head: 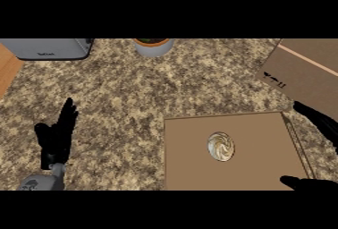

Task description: Pick the cupcake from the tray and place it in the cardboard box

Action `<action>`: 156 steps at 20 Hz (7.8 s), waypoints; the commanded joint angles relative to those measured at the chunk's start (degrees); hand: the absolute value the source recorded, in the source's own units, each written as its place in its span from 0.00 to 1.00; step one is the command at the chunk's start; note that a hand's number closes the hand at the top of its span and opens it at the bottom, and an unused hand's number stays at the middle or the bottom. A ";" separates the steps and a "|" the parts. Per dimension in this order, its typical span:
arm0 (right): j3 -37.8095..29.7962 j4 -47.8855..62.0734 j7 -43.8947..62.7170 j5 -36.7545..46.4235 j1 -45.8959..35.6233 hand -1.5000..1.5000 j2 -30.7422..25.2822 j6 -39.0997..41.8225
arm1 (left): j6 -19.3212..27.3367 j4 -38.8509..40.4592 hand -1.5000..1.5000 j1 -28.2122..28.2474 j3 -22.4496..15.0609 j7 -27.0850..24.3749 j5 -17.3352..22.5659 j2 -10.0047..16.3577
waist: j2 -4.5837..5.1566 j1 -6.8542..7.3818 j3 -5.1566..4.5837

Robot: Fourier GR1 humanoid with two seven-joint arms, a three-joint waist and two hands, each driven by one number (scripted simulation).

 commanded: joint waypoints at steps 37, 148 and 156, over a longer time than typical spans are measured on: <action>23.76 6.95 50.52 20.86 -22.63 0.00 27.75 28.94 | -2.11 1.17 0.50 -0.42 3.34 -0.03 -7.11 -5.57 | 0.14 0.81 0.09; -29.90 75.56 -14.34 37.38 -54.23 1.00 3.27 2.30 | -10.72 -1.43 0.50 -0.88 11.39 1.50 -13.32 -9.95 | 0.84 3.01 0.19; -37.16 94.54 -18.67 32.56 -59.09 0.00 1.43 -0.59 | -10.24 -1.58 0.50 -2.66 10.97 2.87 -13.51 -10.64 | 1.20 3.71 0.30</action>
